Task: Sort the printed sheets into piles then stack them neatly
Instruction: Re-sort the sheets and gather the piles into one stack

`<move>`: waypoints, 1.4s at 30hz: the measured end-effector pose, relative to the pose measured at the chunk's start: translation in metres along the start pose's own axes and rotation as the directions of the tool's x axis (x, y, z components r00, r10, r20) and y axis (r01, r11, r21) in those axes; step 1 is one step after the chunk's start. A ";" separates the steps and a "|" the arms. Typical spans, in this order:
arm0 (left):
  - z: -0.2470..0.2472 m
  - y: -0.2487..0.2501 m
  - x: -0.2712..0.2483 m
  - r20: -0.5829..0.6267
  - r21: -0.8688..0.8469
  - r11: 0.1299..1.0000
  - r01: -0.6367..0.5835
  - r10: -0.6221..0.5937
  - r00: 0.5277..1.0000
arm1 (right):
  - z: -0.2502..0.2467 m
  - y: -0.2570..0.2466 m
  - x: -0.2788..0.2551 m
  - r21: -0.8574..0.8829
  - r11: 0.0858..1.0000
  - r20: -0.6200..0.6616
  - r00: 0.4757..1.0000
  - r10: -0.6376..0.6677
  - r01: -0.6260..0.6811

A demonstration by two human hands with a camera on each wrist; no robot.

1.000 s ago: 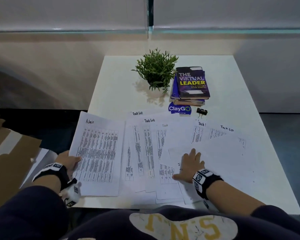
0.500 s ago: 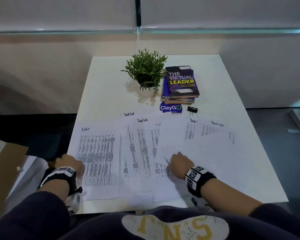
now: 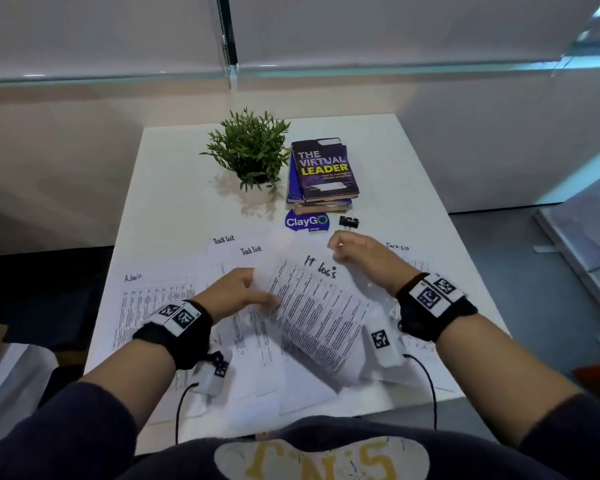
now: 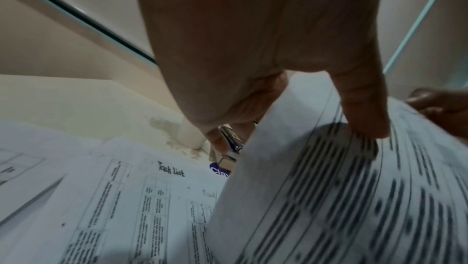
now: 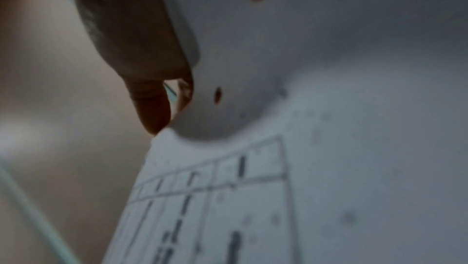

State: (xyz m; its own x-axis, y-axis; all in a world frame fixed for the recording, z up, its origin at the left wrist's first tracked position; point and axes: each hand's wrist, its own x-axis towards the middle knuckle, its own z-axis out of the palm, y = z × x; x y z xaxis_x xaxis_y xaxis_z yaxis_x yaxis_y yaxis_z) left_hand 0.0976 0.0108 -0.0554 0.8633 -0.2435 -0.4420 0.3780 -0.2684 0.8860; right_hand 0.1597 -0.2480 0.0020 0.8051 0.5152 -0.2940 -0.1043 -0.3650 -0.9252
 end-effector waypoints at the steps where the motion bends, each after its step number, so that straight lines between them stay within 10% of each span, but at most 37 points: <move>1: 0.003 0.001 0.002 0.011 -0.018 1.000 -0.010 0.010 1.000 | -0.017 0.005 -0.001 0.009 1.000 -0.063 0.998 0.019 -0.019; 6: 0.010 -0.001 0.007 -0.154 -0.109 0.993 -0.049 0.032 0.988 | -0.082 0.066 -0.013 0.148 0.972 -0.348 0.911 0.223 -0.181; 8: 0.005 -0.007 0.011 -0.293 -0.139 0.990 -0.033 -0.009 0.956 | -0.099 0.114 -0.020 0.016 0.917 -0.434 0.823 0.366 -0.399; 13: -0.002 -0.031 0.020 -0.472 -0.169 0.969 0.179 -0.239 0.849 | -0.099 0.222 -0.034 -0.168 0.423 -0.560 0.440 0.702 -0.890; 17: 0.010 -0.052 0.020 -0.506 -0.088 0.935 0.344 -0.339 0.793 | -0.081 0.231 -0.041 0.025 0.430 -0.651 0.312 0.692 -0.902; 21: 0.011 -0.071 0.021 -0.458 0.027 0.891 0.452 -0.391 0.798 | -0.083 0.238 -0.039 0.088 0.505 -0.629 0.345 0.697 -0.859; 28: 0.017 -0.077 0.016 -0.474 0.238 0.861 0.449 -0.301 0.828 | -0.068 0.226 -0.040 -0.207 0.691 -0.634 0.633 0.445 -0.693; 42: 0.000 -0.074 0.009 -0.552 0.078 0.928 0.364 -0.264 0.791 | -0.031 0.206 -0.029 -0.421 0.488 -0.615 0.636 0.467 -0.765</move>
State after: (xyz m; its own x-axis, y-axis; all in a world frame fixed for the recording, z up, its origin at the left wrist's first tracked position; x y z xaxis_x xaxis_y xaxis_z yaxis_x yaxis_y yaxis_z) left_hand 0.0774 0.0283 -0.1254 0.7677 0.3928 -0.5064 0.6391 -0.4101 0.6507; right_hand 0.1328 -0.3621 -0.1723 0.8220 -0.3195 -0.4713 -0.4209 -0.8984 -0.1251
